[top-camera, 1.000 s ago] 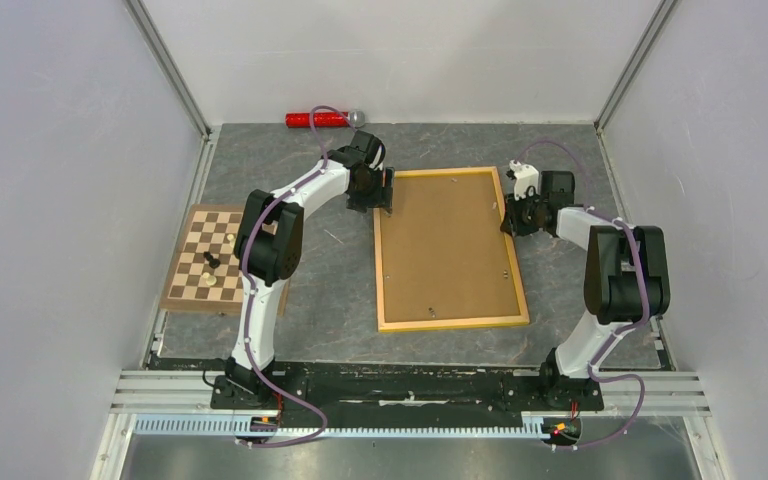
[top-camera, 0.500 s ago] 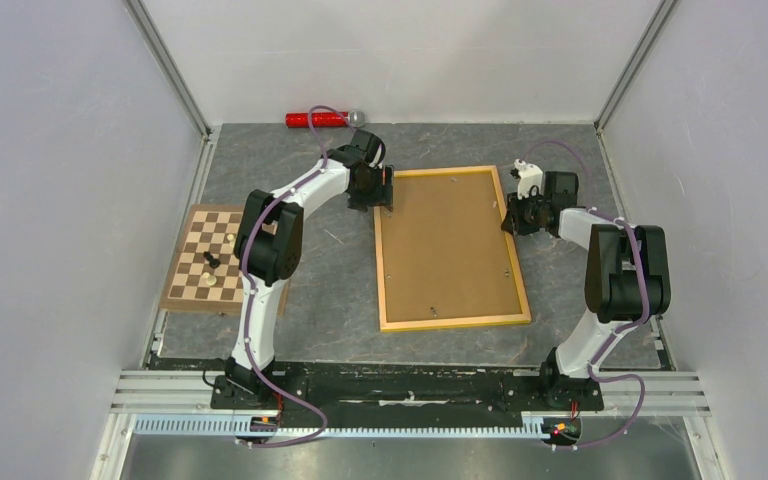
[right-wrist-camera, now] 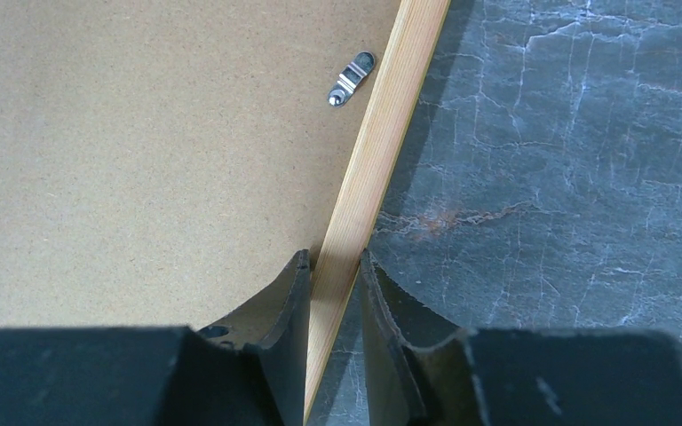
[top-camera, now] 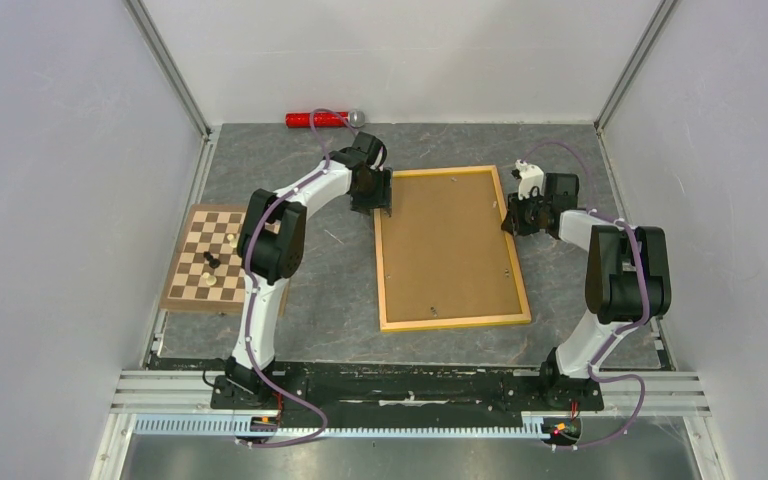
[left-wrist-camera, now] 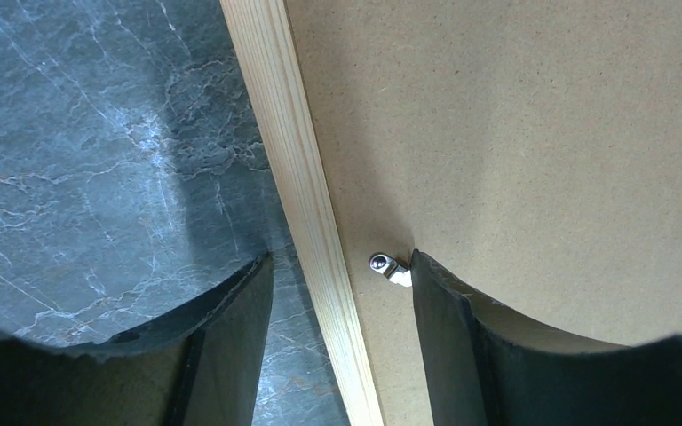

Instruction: Put the photo into the frame

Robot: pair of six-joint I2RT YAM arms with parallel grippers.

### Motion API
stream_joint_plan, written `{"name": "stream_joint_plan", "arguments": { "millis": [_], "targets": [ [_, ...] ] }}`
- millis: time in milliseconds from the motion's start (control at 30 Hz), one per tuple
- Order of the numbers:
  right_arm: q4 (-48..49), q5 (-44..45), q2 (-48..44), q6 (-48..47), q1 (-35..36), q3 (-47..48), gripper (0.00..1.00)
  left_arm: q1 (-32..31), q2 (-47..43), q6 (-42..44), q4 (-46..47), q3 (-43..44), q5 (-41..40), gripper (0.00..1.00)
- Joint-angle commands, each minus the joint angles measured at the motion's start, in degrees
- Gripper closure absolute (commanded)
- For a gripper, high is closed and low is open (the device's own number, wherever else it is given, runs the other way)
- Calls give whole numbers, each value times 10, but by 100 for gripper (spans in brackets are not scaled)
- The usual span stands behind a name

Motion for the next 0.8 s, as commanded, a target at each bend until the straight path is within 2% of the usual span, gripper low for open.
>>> {"name": "stream_joint_plan", "arguments": {
  "millis": [0, 333, 767],
  "targets": [
    [-1, 7, -5, -9, -3, -16, 100, -7, 23, -18, 1, 4, 9, 37],
    [-1, 6, -8, -9, -3, -15, 100, -31, 11, 30, -2, -3, -21, 40],
    [0, 3, -12, -11, -8, -23, 100, -28, 13, 29, -7, 1, -33, 42]
  ]
}}
